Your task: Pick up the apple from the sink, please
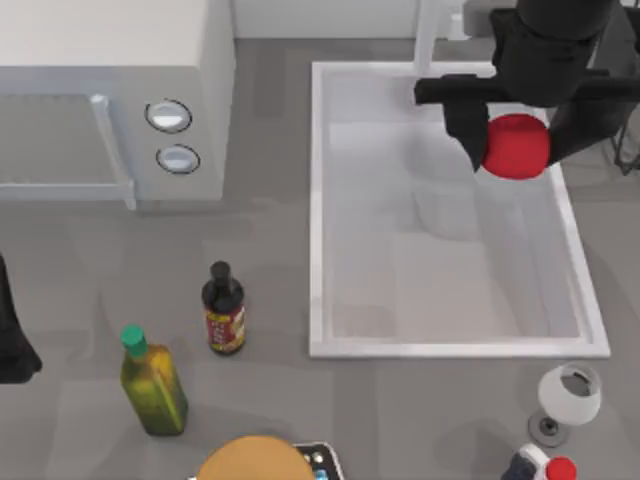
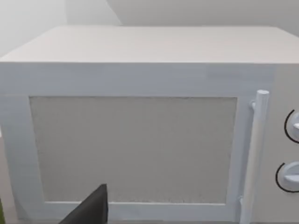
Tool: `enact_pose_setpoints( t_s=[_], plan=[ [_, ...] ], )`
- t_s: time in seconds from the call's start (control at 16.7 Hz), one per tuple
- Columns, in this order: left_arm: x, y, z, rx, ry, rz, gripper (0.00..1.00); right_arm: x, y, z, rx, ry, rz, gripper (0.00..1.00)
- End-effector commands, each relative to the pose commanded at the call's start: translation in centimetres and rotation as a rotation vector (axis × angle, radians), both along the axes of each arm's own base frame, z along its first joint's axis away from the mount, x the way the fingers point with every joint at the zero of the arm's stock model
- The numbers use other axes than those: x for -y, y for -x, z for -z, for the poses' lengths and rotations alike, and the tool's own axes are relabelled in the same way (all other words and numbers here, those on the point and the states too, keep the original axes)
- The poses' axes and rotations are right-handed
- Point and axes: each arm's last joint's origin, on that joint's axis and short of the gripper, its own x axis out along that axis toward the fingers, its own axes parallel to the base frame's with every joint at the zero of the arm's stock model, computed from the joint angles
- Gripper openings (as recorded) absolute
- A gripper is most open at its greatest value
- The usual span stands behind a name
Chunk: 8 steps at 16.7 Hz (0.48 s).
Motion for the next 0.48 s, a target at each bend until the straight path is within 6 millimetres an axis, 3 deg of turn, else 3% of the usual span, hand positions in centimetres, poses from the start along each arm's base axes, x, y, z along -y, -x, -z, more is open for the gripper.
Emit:
enact_pose_setpoints(
  t_s=[0.24, 0.48],
  plan=[
    [0.0, 0.0, 0.0, 0.0, 0.0, 0.0, 1.0, 4.4, 1.4, -1.2, 0.008, -0.002, 0.002, 0.0],
    [0.0, 0.0, 0.0, 0.0, 0.0, 0.0, 1.0, 10.8, 5.3, -0.8, -0.031, 0.009, 0.005, 0.0]
  ],
)
